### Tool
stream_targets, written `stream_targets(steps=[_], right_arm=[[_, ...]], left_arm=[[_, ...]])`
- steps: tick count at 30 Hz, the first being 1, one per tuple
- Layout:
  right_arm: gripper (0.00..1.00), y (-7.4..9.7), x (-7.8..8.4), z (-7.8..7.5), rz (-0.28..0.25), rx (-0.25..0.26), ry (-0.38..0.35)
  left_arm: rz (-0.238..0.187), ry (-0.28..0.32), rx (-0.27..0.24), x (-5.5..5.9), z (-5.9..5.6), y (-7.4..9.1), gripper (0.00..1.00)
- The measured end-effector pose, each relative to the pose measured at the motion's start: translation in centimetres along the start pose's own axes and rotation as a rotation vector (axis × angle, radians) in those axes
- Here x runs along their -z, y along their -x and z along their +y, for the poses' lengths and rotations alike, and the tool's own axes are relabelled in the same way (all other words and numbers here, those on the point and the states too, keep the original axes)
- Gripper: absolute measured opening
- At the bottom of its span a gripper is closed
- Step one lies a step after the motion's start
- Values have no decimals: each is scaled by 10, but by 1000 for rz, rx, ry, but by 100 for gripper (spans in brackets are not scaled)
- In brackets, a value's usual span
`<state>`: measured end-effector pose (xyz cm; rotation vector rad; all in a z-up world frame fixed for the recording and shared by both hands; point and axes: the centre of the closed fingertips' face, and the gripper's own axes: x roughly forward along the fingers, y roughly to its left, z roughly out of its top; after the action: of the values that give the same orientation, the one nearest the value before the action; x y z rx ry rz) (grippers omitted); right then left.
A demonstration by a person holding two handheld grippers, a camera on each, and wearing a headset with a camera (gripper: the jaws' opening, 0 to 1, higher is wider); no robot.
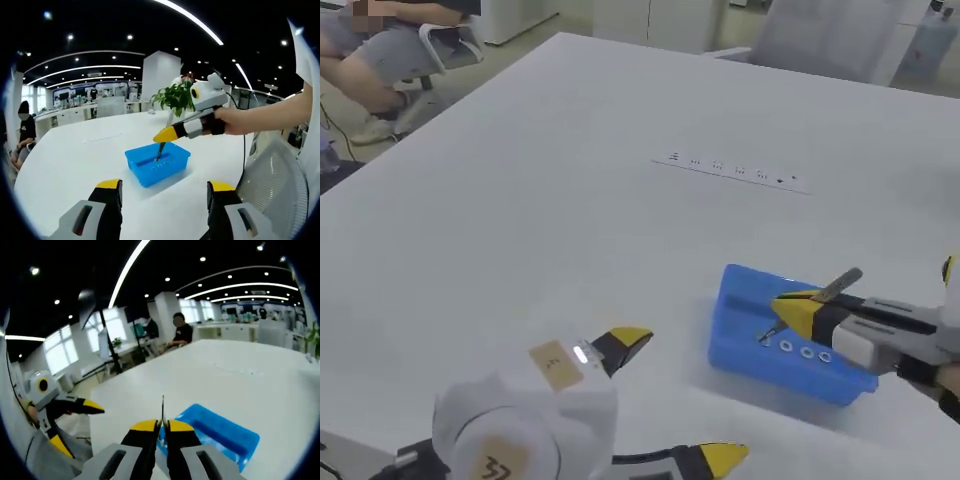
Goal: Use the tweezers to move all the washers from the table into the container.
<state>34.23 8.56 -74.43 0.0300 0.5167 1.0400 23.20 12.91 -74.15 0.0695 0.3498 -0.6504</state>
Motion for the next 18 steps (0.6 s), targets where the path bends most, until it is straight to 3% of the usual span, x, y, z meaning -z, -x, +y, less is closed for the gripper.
stream_targets(steps=[4, 9, 15, 18], right_arm=[[3, -20, 16, -23, 54, 47, -39], [3, -35, 28, -39, 99, 77, -64], [3, -39, 34, -40, 116, 72, -43], [3, -41, 37, -37, 131, 57, 3]], left_arm=[[-13, 10, -6, -3, 1, 1, 69], [-22, 31, -1, -5, 1, 1, 68], [-20, 37, 34, -6, -8, 0, 63], [-9, 60, 75, -7, -14, -1, 58]])
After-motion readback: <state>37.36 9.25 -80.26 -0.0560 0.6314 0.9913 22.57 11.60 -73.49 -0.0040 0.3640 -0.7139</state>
